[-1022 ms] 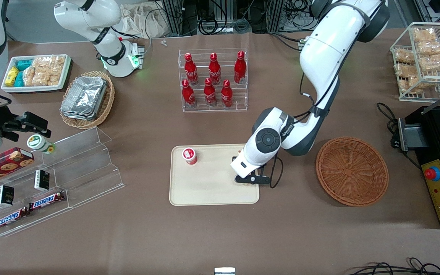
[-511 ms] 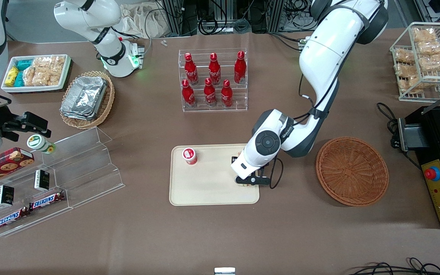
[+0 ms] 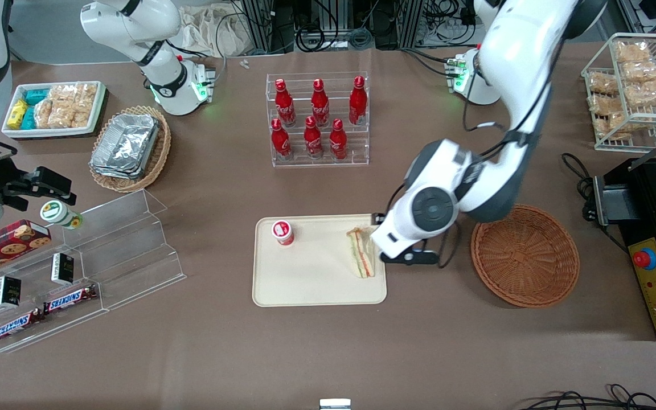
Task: Place sandwich from basket to tray
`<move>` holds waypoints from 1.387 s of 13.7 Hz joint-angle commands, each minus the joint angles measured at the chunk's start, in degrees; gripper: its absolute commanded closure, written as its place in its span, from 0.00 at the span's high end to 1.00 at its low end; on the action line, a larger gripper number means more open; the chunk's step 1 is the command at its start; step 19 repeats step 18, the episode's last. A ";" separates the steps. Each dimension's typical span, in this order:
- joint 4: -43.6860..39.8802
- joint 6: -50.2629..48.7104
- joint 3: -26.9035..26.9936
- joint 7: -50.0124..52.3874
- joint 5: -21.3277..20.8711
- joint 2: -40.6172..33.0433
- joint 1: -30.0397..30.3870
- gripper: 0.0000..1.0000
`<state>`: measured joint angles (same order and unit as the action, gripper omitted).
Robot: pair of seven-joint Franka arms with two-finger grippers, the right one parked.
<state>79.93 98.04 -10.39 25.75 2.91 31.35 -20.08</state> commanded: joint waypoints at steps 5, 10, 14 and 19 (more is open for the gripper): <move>1.37 -12.25 0.19 -15.79 0.51 -15.07 11.79 0.99; 1.45 -14.55 0.37 -24.96 0.25 -22.11 21.30 0.99; 1.37 -14.98 0.37 -19.80 -6.59 -23.08 22.90 0.99; 0.14 -14.99 0.28 -17.58 -8.01 -22.65 22.98 0.99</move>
